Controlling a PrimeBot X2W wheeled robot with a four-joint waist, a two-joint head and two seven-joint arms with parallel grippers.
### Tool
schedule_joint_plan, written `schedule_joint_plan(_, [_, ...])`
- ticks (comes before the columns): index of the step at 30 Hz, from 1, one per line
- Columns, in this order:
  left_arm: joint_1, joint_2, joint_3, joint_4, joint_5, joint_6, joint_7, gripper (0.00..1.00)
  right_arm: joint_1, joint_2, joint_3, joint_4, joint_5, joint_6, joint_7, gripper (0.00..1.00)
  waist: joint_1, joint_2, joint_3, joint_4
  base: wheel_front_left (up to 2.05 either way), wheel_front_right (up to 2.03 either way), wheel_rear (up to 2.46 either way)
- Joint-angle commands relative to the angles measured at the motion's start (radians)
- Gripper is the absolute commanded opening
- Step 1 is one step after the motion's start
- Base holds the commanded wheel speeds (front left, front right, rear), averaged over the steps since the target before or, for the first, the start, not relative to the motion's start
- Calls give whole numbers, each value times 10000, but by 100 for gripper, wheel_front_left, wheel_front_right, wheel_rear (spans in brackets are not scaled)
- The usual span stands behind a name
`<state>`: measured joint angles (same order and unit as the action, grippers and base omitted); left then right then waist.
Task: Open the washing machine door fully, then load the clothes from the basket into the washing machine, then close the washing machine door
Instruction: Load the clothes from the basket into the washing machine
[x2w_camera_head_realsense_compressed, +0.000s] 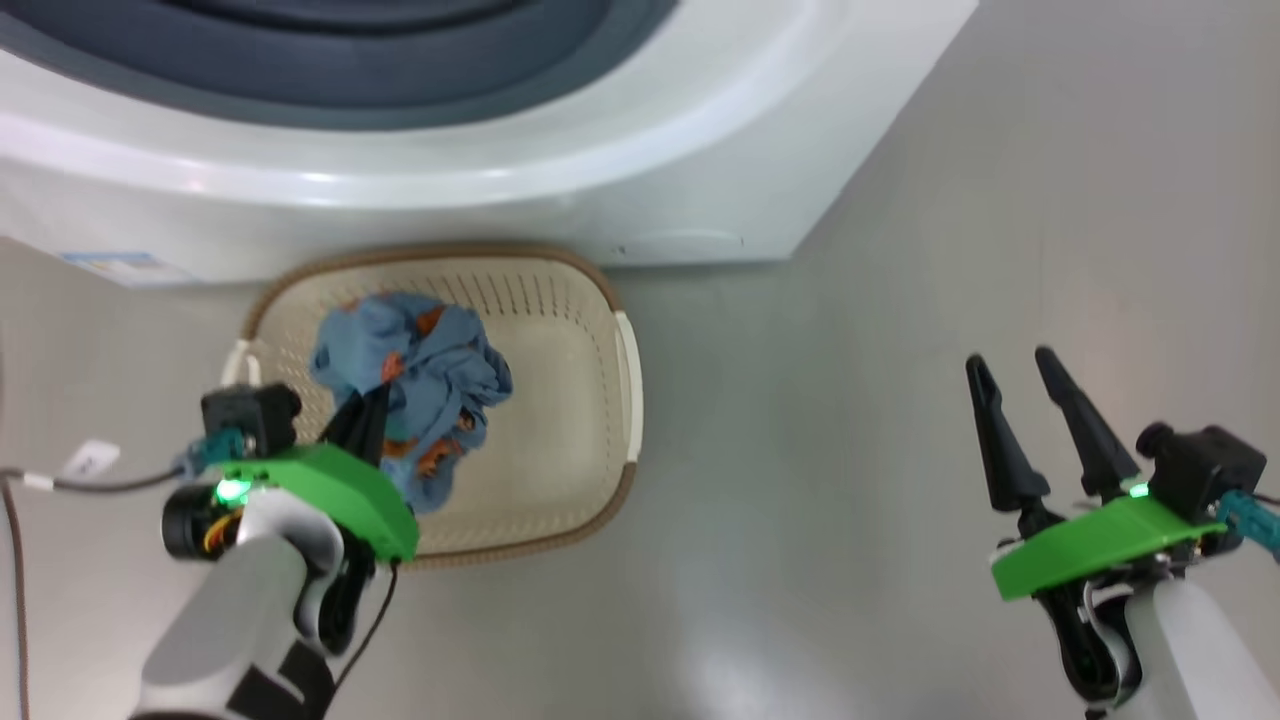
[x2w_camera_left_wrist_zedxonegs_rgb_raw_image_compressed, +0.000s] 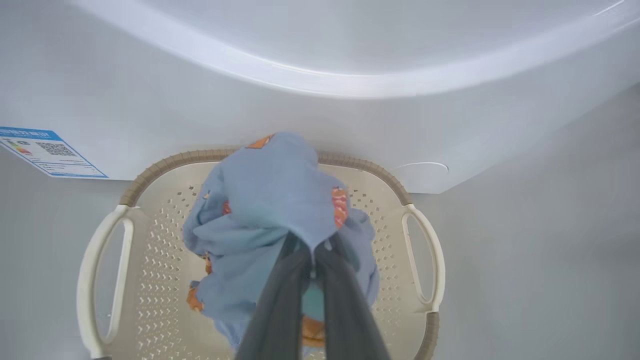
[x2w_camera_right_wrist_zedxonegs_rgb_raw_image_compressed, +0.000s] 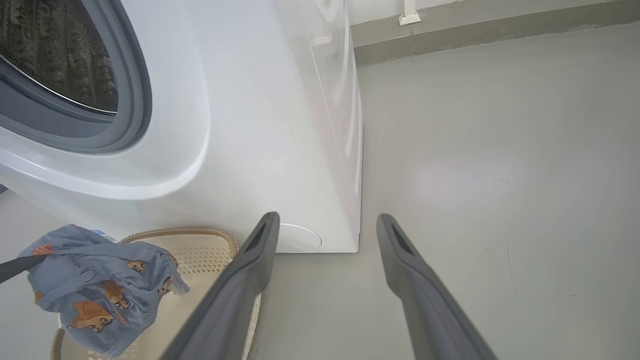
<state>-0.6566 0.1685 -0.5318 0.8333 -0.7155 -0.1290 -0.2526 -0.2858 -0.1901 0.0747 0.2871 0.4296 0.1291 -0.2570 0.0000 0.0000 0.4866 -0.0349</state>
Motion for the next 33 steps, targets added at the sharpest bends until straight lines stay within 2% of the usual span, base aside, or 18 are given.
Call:
schedule_joint_plan(1, [346, 236, 544, -370, 267, -17, -90, 0, 401, -92, 143, -144, -12, 16, -48, 100, 0, 0, -1095, 373, 0, 0, 0])
schedule_joint_plan(10, [2088, 90, 2161, -2070, 1803, -17, -91, 0, 1333, -144, 30, -240, 19, 16, -48, 100, 0, 0, -2547, 427, 0, 0, 0])
schedule_joint_plan(20, [3788, -50, 3344, -3826, 2960, -17, -91, 0, 2280, -146, -188, -434, -6, 16, -48, 100, 0, 0, -3743, 332, 0, 0, 0])
schedule_joint_plan(33, [5859, -242, 4276, -5696, 3925, -17, -91, 0, 3314, -257, -488, -730, -35, 16, -48, 100, 0, 0, -4644, 487, 0, 0, 0])
